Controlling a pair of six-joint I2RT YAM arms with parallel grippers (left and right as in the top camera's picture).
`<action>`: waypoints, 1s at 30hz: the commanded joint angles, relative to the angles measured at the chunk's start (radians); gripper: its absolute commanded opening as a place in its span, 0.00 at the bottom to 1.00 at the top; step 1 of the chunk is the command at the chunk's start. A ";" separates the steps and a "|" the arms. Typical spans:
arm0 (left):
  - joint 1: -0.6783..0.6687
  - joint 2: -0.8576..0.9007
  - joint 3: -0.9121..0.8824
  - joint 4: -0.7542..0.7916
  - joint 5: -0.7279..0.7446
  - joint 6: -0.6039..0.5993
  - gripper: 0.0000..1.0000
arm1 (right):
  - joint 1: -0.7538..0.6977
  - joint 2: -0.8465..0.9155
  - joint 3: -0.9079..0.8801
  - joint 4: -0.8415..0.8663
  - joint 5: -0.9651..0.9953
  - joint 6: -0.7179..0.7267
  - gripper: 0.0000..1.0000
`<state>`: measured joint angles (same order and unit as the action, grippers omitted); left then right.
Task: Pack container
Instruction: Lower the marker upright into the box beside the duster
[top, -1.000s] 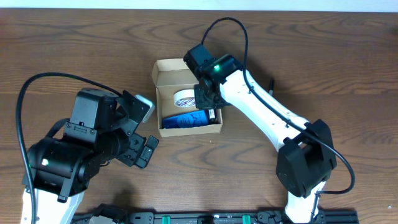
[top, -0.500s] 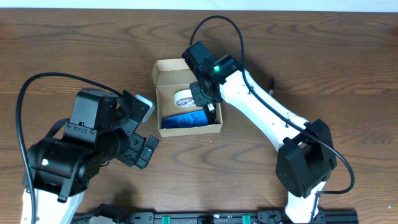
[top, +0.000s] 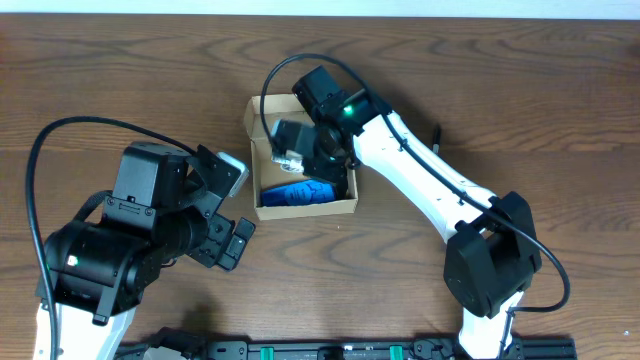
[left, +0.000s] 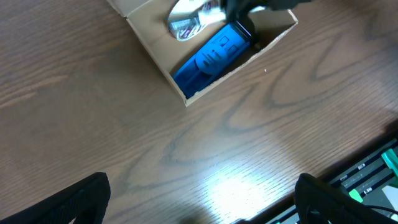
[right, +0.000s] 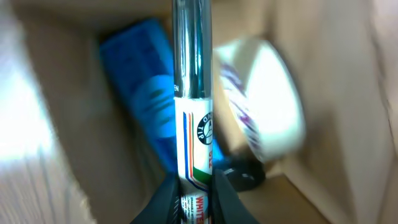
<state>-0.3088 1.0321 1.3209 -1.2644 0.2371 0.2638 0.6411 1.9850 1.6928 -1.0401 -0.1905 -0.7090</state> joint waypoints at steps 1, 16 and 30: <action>0.000 0.001 0.017 -0.004 0.007 0.013 0.95 | 0.008 -0.016 -0.003 -0.029 -0.122 -0.350 0.01; 0.000 0.001 0.017 -0.004 0.007 0.013 0.95 | 0.007 -0.002 -0.004 -0.033 -0.128 -0.304 0.01; 0.000 0.001 0.017 -0.004 0.007 0.013 0.95 | 0.015 -0.002 -0.091 -0.012 -0.079 -0.294 0.01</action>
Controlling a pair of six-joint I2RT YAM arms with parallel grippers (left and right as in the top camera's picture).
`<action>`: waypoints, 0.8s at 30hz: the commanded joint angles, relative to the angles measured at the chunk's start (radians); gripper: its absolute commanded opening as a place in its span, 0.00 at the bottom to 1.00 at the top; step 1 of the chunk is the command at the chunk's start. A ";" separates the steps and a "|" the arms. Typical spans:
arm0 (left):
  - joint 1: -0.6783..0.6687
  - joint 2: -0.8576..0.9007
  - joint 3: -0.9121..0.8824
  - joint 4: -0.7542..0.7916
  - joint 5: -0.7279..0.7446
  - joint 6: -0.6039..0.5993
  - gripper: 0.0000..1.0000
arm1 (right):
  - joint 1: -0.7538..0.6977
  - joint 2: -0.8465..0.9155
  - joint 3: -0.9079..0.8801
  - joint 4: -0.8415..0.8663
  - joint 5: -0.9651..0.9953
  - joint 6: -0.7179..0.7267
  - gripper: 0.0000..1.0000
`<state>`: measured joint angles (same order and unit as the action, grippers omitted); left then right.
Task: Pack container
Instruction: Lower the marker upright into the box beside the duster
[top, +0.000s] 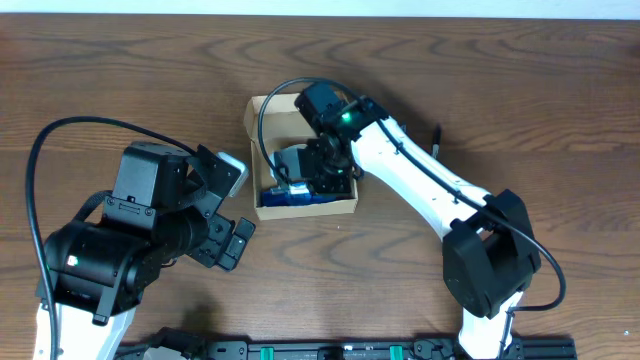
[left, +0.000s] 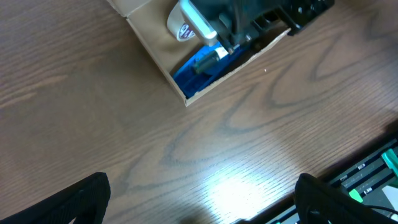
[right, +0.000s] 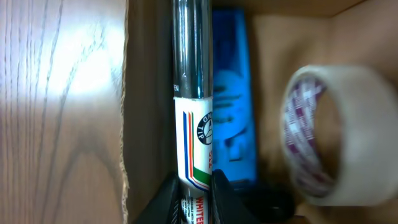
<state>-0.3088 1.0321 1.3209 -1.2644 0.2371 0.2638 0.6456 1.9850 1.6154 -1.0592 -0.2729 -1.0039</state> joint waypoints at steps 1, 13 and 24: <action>0.000 0.001 0.017 -0.004 0.007 0.013 0.95 | 0.011 -0.002 -0.014 0.010 0.003 0.001 0.01; 0.000 0.001 0.017 -0.004 0.007 0.013 0.95 | 0.020 -0.002 -0.081 0.109 -0.005 0.001 0.01; 0.000 0.001 0.017 -0.004 0.007 0.013 0.95 | 0.024 -0.002 -0.092 0.135 -0.005 0.002 0.09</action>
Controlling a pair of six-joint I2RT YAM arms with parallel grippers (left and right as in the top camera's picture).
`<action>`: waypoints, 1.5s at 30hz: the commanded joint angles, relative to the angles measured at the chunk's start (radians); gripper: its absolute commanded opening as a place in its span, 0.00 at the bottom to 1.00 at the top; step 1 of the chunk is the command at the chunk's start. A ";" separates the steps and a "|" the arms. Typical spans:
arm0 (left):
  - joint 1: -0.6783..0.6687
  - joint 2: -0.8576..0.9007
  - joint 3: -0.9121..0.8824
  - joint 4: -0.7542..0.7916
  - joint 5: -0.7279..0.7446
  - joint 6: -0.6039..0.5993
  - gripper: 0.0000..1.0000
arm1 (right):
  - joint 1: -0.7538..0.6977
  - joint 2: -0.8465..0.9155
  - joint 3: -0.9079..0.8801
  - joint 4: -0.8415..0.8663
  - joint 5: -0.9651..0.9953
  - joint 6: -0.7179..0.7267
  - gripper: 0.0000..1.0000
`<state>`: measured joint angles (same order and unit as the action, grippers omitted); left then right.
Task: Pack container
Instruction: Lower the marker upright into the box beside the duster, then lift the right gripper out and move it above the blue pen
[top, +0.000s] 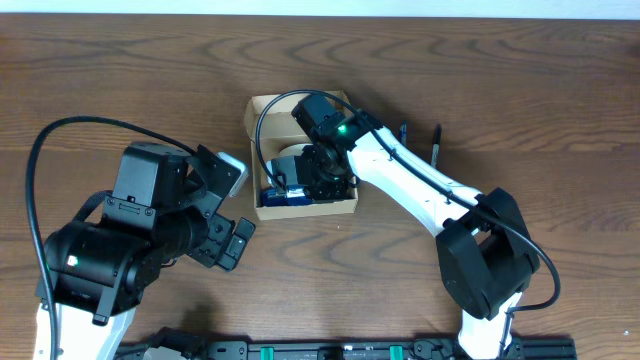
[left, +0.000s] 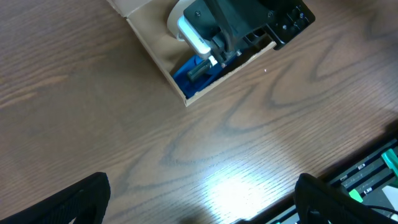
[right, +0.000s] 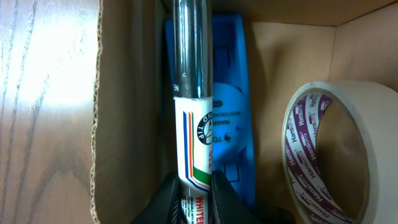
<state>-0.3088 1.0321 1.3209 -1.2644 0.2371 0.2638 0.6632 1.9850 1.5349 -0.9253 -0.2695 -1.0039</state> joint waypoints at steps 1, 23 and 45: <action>0.000 0.001 0.017 -0.004 0.007 0.013 0.95 | 0.006 -0.002 -0.011 0.001 -0.008 0.002 0.14; 0.000 0.001 0.017 -0.004 0.007 0.013 0.95 | -0.045 -0.112 0.113 -0.009 0.053 0.259 0.42; 0.000 0.001 0.017 -0.004 0.007 0.013 0.95 | -0.445 -0.184 0.088 -0.035 0.169 1.037 0.63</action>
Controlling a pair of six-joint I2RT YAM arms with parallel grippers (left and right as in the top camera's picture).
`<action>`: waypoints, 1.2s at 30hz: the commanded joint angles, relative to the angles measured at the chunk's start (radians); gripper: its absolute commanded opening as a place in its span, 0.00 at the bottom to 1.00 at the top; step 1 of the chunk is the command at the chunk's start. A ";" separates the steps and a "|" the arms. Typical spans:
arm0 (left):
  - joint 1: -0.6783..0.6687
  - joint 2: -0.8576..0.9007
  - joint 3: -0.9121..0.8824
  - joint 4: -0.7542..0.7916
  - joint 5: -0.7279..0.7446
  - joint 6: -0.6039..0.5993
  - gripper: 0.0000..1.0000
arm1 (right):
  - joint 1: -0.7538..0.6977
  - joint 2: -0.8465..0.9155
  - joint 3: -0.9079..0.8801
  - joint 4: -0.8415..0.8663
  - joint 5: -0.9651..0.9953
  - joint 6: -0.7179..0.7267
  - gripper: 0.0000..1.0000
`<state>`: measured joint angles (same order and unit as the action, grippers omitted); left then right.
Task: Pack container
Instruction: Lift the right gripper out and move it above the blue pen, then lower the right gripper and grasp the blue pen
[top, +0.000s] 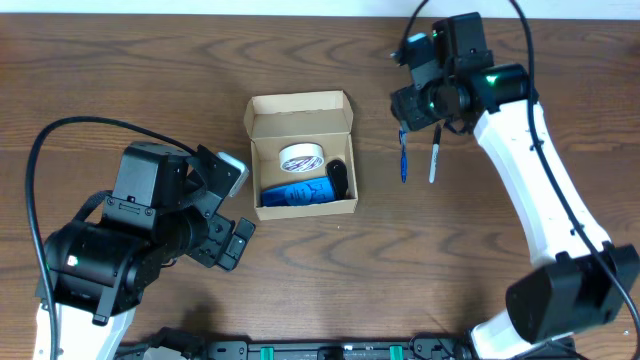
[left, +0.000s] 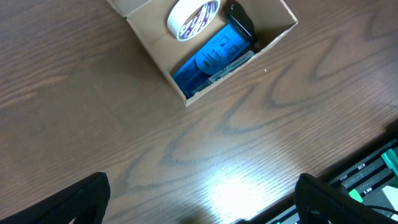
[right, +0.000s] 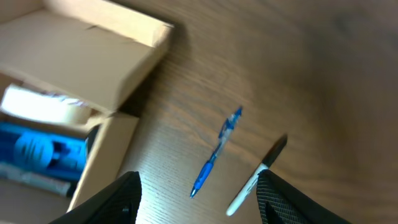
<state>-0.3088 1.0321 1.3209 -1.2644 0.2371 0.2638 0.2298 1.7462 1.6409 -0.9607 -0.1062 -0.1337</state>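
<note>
The open cardboard box (top: 251, 150) holds a tape roll (top: 300, 158), a blue case (top: 297, 192), a black object (top: 338, 178) and a grey whiteboard marker (left: 227, 64) lying along the front wall. To the right of the box, a blue pen (top: 403, 155) and a black-capped white marker (top: 434, 155) lie on the table. My right gripper (top: 418, 118) hangs open and empty above these two; the right wrist view shows the pen (right: 216, 152) between its fingers. My left gripper (top: 237, 210) is open at the box's lower left, holding nothing.
The wooden table (top: 120, 80) surrounds the box. The box's back flap (right: 93, 56) stands open. A black rail (top: 350, 350) runs along the near table edge.
My right gripper was down in the box, shut on the whiteboard marker. Now it is open, out of the box and over the two pens to the right; the marker lies in the box.
My right gripper held the whiteboard marker over the box, then lower inside it beside the blue case, then close against the front wall. Now the marker rests there and the gripper is open above the loose pens. The left arm stayed still.
</note>
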 joint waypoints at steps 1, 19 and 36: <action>0.000 0.001 0.017 -0.004 0.007 0.013 0.95 | -0.013 0.079 -0.018 0.000 0.006 0.192 0.63; 0.000 0.001 0.017 -0.004 0.007 0.013 0.95 | 0.006 0.367 -0.018 0.043 0.188 0.445 0.58; 0.000 0.001 0.017 -0.004 0.007 0.013 0.95 | 0.007 0.450 -0.018 0.089 0.177 0.455 0.52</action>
<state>-0.3088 1.0321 1.3209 -1.2644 0.2371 0.2638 0.2306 2.1605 1.6245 -0.8707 0.0639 0.3069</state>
